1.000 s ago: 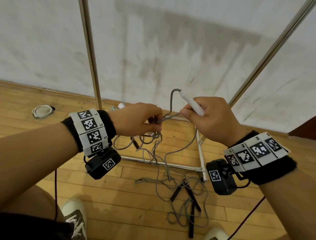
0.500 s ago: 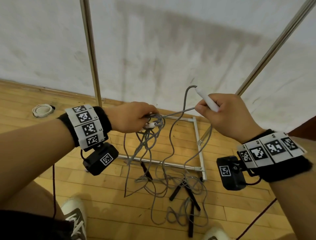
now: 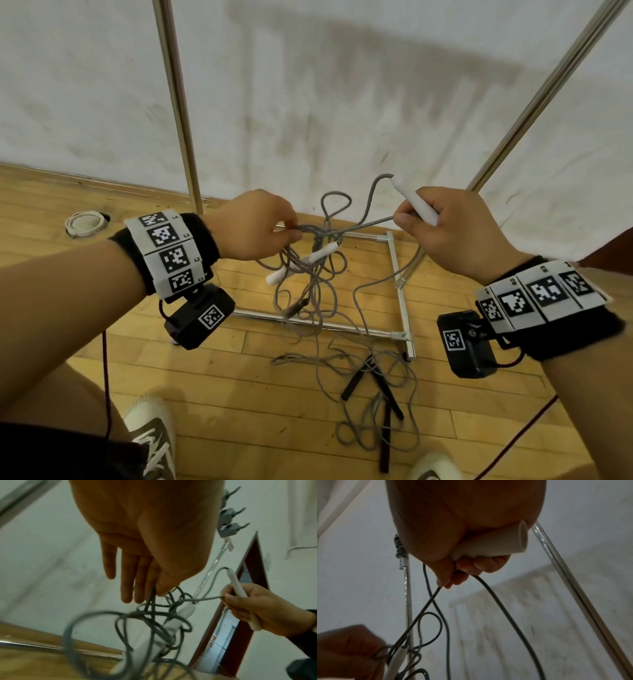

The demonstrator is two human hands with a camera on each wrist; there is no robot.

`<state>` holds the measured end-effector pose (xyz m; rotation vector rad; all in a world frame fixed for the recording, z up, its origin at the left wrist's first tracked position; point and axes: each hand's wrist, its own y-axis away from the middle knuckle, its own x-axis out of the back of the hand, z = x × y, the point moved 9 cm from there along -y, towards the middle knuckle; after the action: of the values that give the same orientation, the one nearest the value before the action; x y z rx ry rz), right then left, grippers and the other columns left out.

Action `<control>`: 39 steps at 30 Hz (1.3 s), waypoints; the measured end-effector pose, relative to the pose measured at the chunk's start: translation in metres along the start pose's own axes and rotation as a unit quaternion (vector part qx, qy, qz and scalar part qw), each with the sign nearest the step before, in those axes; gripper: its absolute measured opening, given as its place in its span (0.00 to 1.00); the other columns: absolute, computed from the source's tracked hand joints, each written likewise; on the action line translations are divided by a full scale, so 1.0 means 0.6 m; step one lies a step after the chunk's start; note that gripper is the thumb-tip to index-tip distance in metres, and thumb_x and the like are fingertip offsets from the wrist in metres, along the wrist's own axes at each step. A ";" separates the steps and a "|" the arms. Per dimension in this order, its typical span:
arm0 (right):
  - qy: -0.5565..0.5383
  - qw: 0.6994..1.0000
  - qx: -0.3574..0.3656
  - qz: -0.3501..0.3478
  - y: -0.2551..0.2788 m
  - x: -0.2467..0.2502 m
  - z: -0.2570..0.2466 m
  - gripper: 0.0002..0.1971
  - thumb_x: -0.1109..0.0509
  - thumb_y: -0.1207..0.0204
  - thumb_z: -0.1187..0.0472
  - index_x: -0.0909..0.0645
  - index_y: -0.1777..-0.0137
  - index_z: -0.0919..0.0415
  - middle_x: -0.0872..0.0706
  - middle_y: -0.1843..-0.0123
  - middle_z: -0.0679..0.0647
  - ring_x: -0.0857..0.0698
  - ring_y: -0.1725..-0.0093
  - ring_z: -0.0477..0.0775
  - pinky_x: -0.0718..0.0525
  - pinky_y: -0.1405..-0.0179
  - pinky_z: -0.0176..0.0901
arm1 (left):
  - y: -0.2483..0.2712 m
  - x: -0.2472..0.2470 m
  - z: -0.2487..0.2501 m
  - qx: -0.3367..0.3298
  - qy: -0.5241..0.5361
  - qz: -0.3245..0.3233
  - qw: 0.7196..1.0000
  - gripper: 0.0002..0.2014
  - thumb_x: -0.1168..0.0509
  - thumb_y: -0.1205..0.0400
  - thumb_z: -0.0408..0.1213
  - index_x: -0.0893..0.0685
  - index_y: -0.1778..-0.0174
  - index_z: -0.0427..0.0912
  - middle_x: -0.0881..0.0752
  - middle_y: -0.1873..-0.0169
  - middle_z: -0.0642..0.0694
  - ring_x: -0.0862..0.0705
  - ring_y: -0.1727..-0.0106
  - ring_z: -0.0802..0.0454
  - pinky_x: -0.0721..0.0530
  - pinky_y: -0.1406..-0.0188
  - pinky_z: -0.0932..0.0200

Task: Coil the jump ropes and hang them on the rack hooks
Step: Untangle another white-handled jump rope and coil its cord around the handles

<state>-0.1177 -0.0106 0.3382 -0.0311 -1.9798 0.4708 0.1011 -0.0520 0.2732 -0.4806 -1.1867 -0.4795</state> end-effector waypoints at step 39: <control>-0.056 0.993 -0.016 0.102 -0.021 0.034 -0.069 0.09 0.32 0.19 0.46 0.18 0.57 0.47 0.16 0.68 0.44 0.18 0.67 0.47 0.18 0.66 0.45 | -0.023 -0.107 0.101 -0.045 0.201 -0.128 0.970 0.04 0.37 0.13 0.40 0.19 0.52 0.50 0.10 0.59 0.57 0.13 0.55 0.62 0.16 0.53 0.60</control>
<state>-0.0884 -0.0048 0.3755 -0.2332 -2.1049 0.5833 0.0280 -0.0212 0.2322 -0.2872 -0.8392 -0.8152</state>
